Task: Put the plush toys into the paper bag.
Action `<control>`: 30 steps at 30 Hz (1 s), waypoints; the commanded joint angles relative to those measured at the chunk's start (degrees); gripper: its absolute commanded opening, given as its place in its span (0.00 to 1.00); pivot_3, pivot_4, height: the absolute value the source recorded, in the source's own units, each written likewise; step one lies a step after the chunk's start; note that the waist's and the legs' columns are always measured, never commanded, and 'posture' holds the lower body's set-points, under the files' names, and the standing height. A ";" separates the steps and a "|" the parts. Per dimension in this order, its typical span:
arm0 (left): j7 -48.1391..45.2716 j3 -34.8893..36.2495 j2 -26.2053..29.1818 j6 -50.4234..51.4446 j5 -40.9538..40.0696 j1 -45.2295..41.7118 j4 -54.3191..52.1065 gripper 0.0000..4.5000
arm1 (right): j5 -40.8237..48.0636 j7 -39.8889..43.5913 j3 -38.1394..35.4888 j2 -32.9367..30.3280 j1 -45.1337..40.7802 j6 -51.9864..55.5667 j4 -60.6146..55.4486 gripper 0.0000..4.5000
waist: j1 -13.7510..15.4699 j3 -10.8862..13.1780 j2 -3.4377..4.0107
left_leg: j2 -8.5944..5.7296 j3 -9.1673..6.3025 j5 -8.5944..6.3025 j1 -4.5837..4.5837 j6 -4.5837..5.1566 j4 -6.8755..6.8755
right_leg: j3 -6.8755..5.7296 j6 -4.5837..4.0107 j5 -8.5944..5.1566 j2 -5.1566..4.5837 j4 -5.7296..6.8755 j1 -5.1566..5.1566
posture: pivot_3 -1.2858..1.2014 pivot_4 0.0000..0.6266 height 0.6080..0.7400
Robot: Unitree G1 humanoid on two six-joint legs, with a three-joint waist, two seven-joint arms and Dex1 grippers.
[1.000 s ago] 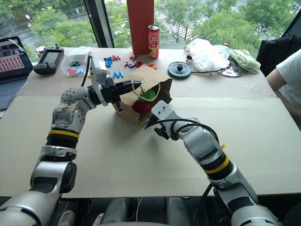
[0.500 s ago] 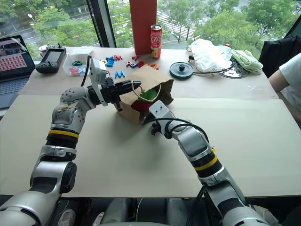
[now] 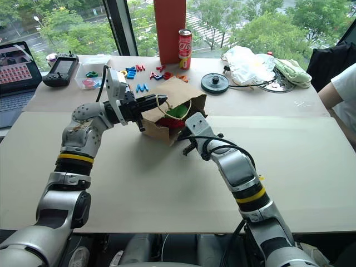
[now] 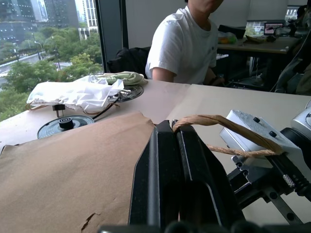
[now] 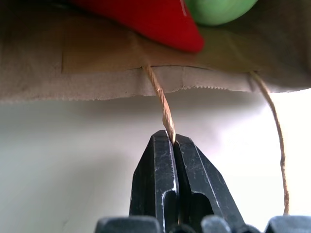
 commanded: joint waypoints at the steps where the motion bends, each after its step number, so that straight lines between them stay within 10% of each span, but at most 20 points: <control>1: 4.06 3.01 -1.56 0.42 -2.09 -2.29 -1.24 0.00 | -0.34 -0.10 -3.62 -2.29 -0.74 -0.33 -11.56 0.01 | 0.01 0.00 0.00 | 0.00 -0.01 0.00 -0.01 0.00 0.00 | 0.00 0.00 0.00 0.00 0.00 -0.01 | 0.52 0.24 0.99; 23: 20.65 8.69 -5.00 17.24 -12.34 9.92 -21.29 0.00 | 1.81 0.81 -1.66 -3.46 -4.95 7.45 -20.75 0.01 | 0.05 0.00 0.00 | -0.02 -0.06 0.03 0.09 -0.04 0.00 | 0.03 0.00 0.00 -0.02 -0.12 0.05 | 0.52 0.24 0.99; 30: 19.72 9.22 -3.94 22.25 -16.59 10.86 -24.57 0.35 | 1.98 -0.41 -4.21 -0.97 -6.56 6.11 -18.98 0.50 | 0.00 0.00 0.00 | -0.01 -0.06 0.03 0.09 -0.04 -0.01 | 0.02 -0.01 0.00 -0.01 -0.12 0.03 | 0.52 0.24 0.99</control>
